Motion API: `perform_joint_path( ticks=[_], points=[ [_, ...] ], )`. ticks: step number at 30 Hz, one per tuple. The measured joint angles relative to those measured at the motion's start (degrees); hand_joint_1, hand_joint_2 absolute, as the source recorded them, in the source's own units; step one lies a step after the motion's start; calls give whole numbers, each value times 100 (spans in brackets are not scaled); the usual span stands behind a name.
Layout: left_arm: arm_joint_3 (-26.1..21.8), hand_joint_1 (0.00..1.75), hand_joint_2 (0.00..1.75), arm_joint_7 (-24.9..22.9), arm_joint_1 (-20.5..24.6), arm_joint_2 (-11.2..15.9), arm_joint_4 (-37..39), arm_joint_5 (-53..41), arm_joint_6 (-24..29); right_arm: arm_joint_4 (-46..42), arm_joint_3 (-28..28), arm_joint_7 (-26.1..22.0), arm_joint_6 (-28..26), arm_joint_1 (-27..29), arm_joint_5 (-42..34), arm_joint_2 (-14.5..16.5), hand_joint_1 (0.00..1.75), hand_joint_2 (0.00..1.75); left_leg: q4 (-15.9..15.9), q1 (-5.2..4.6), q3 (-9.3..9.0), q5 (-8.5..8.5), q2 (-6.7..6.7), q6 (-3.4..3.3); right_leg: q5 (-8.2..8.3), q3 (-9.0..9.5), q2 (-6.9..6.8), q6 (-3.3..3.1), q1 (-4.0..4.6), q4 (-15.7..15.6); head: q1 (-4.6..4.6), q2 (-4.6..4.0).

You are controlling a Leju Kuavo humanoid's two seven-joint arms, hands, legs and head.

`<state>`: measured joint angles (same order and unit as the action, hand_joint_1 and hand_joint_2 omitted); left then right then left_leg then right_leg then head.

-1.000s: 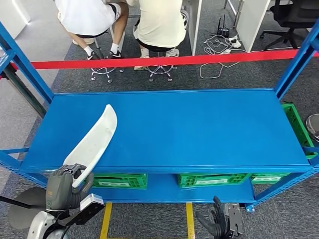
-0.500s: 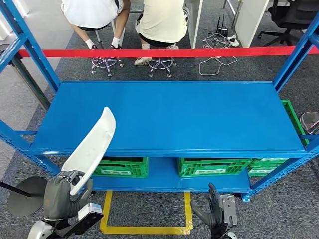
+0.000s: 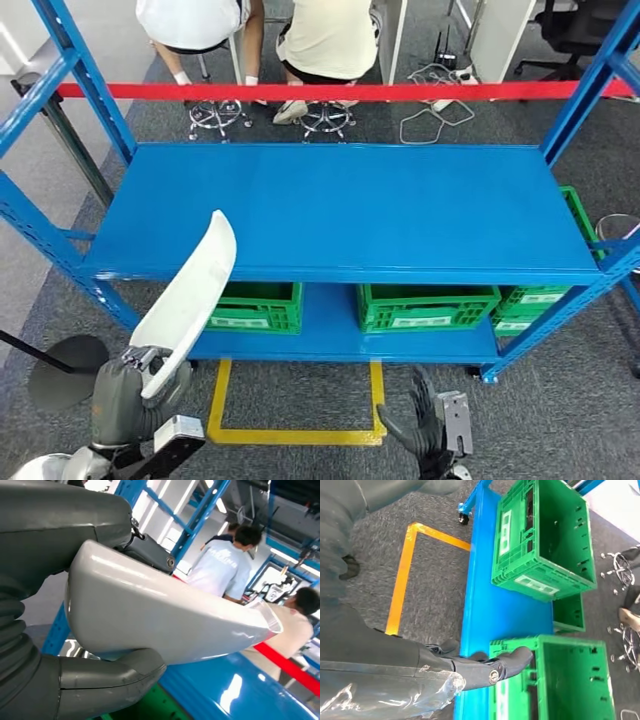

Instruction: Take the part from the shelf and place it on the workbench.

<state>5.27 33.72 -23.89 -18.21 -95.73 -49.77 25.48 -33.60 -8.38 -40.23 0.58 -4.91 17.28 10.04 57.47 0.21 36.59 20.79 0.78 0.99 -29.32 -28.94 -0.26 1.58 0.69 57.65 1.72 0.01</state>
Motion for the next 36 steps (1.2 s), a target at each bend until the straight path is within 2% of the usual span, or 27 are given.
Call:
perform_joint_path(
  ticks=[1, 3, 5, 6, 7, 8, 10, 12, 13, 15, 16, 17, 18, 20, 21, 22, 23, 24, 25, 26, 27, 28, 29, 31, 32, 34, 36],
  points=[
    [-11, 175, 175, 77, -6, -16, -1, 46, 4, -1, 5, 2, -7, 10, -30, -2, 0, 175, 31, 8, 25, 66, -7, 43, 66, -38, 18, -45, -6, -10, -4, 0],
    [-40, 175, 175, 256, -17, -46, -6, 143, 20, -1, 9, 3, -38, 20, -87, -3, 0, 175, 360, 18, 145, 505, -40, 110, 224, -144, 60, -110, -35, -38, 20, -1],
    [-73, 175, 175, 414, -21, -77, -20, 212, 35, 7, 9, 3, -141, 28, -128, -8, 0, 175, 1049, 28, 314, 1069, -55, 147, 382, -319, 121, -128, -41, -36, 45, -1],
    [-93, 175, 175, 463, -22, -93, -28, 235, 47, 19, 8, 4, -220, 36, -136, -11, 0, 175, 1342, 33, 350, 1200, -55, 158, 461, -421, 152, -120, -44, -33, 49, -1],
    [-115, 175, 175, 490, -23, -110, -37, 259, 63, 37, 7, 4, -309, 45, -134, -18, 0, 175, 1503, 37, 315, 1197, -56, 166, 540, -527, 188, -104, -49, -30, 50, -1],
    [-137, 175, 175, 499, -23, -127, -44, 278, 78, 60, 7, 5, -394, 51, -123, -25, 0, 175, 1464, 42, 187, 1076, -62, 170, 615, -626, 229, -83, -59, -27, 50, -1],
    [-173, 175, 175, 503, -21, -158, -60, 332, 104, 140, 0, 6, -567, 41, -107, -43, 0, 175, 906, 66, -333, 838, -182, 175, 768, -812, 334, -22, -87, -14, 52, -1],
    [-192, 175, 175, 510, -16, -186, -79, 409, 128, 298, -35, 5, -762, -17, -107, -73, 0, 175, 161, 87, -873, 887, -406, 133, 910, -949, 442, 51, -94, 6, 62, -1],
    [-198, 175, 175, 514, -13, -196, -87, 457, 137, 420, -77, 5, -843, -55, -121, -94, 0, 175, -56, 83, -1005, 951, -474, 93, 986, -986, 494, 87, -94, -3, 69, -1],
    [-212, 175, 175, 518, -7, -213, -96, 549, 143, 690, -220, 8, -921, -69, -176, -160, 0, 175, -142, 58, -994, 930, -401, -25, 1140, -1013, 588, 162, -116, -67, 70, -1],
    [-222, 175, 175, 518, 0, -222, -99, 586, 143, 804, -313, 11, -917, -35, -203, -192, 0, 175, -143, 55, -958, 874, -337, -81, 1136, -1033, 567, 194, -125, -71, 69, 0],
    [-233, 175, 175, 518, 4, -231, -103, 615, 145, 880, -403, 15, -912, 13, -214, -220, 0, 175, -147, 53, -909, 813, -276, -138, 1011, -1084, 487, 218, -126, 13, 47, 0],
    [-245, 175, 175, 518, 8, -238, -111, 644, 149, 928, -487, 18, -922, 48, -204, -237, 0, 175, -154, 53, -841, 744, -208, -182, 765, -1166, 370, 232, -122, 226, 20, 0],
    [-268, 175, 175, 518, 15, -240, -127, 712, 156, 1023, -618, 41, -1029, 40, -134, -246, 0, 175, -149, 23, -674, 608, -72, -225, 108, -1364, 145, 250, -112, 962, -30, -1],
    [-278, 175, 175, 518, 21, -237, -132, 744, 157, 1088, -672, 71, -1098, 12, -96, -248, 0, 175, -146, 13, -577, 535, 4, -229, -119, -1421, 102, 262, -115, 1360, -36, -1],
    [-284, 175, 175, 518, 27, -233, -133, 765, 156, 1156, -718, 109, -1153, -8, -67, -248, 0, 175, -141, 8, -478, 462, 80, -227, -199, -1414, 82, 270, -118, 1651, -36, -1],
    [-289, 175, 175, 518, 36, -230, -133, 778, 155, 1215, -765, 149, -1180, -15, -58, -249, 0, 175, -135, 6, -379, 392, 148, -220, -142, -1329, 70, 277, -121, 1785, -38, -1],
    [-293, 175, 175, 518, 47, -226, -133, 784, 152, 1263, -816, 188, -1164, -14, -71, -251, 0, 175, -127, 5, -285, 325, 214, -207, 11, -1144, 52, 280, -124, 1728, -38, -1],
    [-296, 175, 175, 518, 66, -221, -133, 794, 147, 1305, -886, 210, -1108, -14, -106, -254, 0, 175, -114, 4, -207, 265, 269, -188, 164, -864, 5, 279, -125, 1479, -38, -1],
    [-296, 175, 175, 518, 86, -216, -134, 814, 139, 1339, -977, 223, -1034, -26, -145, -257, 0, 175, -99, -3, -145, 215, 316, -163, 202, -493, -92, 274, -122, 1073, -40, -1],
    [-295, 175, 175, 519, 108, -209, -134, 844, 128, 1367, -1069, 225, -954, -51, -179, -260, 0, 175, -80, -13, -101, 170, 366, -133, 141, -128, -186, 263, -109, 604, -40, -1],
    [-293, 175, 175, 519, 128, -202, -135, 887, 113, 1396, -1161, 219, -895, -81, -197, -261, 0, 175, -64, -23, -74, 118, 420, -101, 27, 122, -256, 236, -95, 225, -38, -1],
    [-287, 175, 175, 520, 141, -196, -136, 932, 97, 1421, -1233, 213, -867, -103, -193, -262, 0, 175, -59, -27, -58, 68, 478, -71, -77, 261, -278, 202, -76, -29, -37, -1],
    [-267, 175, 175, 521, 159, -180, -136, 1075, 38, 1485, -1338, 214, -850, -95, -155, -263, 0, 175, -61, -8, -43, 0, 537, 3, -67, 198, -192, 102, -62, -140, -34, -1],
    [-253, 175, 175, 521, 165, -166, -137, 1174, -3, 1514, -1379, 221, -845, -71, -131, -263, 0, 175, -22, 8, -23, 82, 445, 49, -11, 142, -150, 54, -66, -140, -36, -1],
    [-236, 175, 175, 521, 173, -119, -142, 1362, -83, 1560, -1443, 231, -827, -47, -94, -257, 0, 175, 354, 26, 89, 565, 143, 129, 137, 3, -71, -34, -83, -143, -21, -1],
    [-227, 175, 175, 521, 178, -64, -146, 1451, -128, 1586, -1478, 231, -807, -64, -65, -250, 0, 175, 1064, 19, 250, 1126, -28, 143, 306, -176, 43, -75, -79, -137, 4, -1]
  ],
)
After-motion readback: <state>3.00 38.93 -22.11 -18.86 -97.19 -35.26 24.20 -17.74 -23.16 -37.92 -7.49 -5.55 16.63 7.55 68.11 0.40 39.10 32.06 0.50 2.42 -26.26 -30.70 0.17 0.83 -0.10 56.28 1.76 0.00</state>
